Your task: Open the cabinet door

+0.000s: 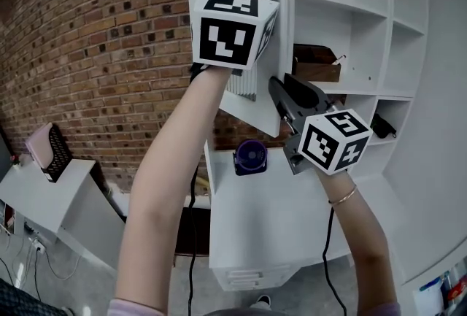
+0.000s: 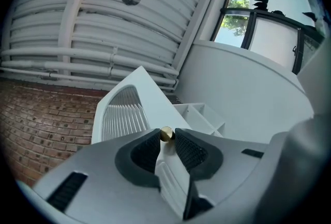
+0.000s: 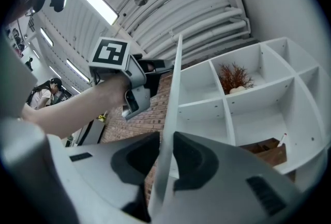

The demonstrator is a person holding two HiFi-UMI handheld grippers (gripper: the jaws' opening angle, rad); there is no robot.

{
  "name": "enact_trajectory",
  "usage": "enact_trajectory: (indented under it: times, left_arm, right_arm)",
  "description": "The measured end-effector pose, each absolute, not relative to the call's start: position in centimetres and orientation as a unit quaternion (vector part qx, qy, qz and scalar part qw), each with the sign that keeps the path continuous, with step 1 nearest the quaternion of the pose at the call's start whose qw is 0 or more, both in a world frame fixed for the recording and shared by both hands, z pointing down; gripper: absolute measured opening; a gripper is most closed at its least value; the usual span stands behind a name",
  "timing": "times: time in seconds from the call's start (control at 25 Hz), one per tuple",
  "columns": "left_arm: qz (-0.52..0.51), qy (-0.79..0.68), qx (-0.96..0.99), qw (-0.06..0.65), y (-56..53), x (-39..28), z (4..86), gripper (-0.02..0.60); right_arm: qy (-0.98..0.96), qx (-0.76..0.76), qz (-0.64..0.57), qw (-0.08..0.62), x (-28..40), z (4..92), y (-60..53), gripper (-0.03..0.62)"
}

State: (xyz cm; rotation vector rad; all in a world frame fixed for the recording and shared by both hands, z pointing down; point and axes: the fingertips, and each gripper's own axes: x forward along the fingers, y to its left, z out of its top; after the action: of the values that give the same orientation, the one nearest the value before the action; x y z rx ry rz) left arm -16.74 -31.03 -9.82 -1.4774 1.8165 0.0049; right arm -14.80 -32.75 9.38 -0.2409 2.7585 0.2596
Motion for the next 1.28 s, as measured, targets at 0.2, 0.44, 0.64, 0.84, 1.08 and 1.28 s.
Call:
enact_trajectory:
  times: [0.2,0.44,0.64,0.84,1.08,1.28]
  left_arm:
    - [0.011,0.713,-0.584,0.388,-29.2,-17.1,-9.8,0.092]
    - [0.014,0.714,-0.583,0.388,-27.1,-17.7,-9.8,0.096]
    - [0.019,0.715,-0.585,0.383,-25.2,-18.4,-9.9,0.097]
    - [0.017,0.718,-0.575,0.392,-23.6,-19.1,-9.8,0.097]
    - [0.011,0.722,-0.568,0.394,-21.7,-20.0,-9.8,0.094]
    - [0.010,0.725,-0.562,0.399,-19.9,-20.9,-9.8,0.080]
  right_arm:
    - [0.976,-0.075,0.094,0.183,-15.1,9.5,-30.9,0.074]
    - [0.975,-0.062,0.093,0.190,-15.4,9.5,-28.6,0.077]
    - [0.975,-0.053,0.089,0.197,-15.9,9.4,-26.7,0.075]
    - [0.974,-0.041,0.091,0.204,-16.4,9.6,-25.0,0.077]
    - [0.972,-0.036,0.098,0.210,-17.2,9.5,-23.0,0.084]
    - [0.971,-0.027,0.112,0.212,-18.2,9.4,-21.0,0.087]
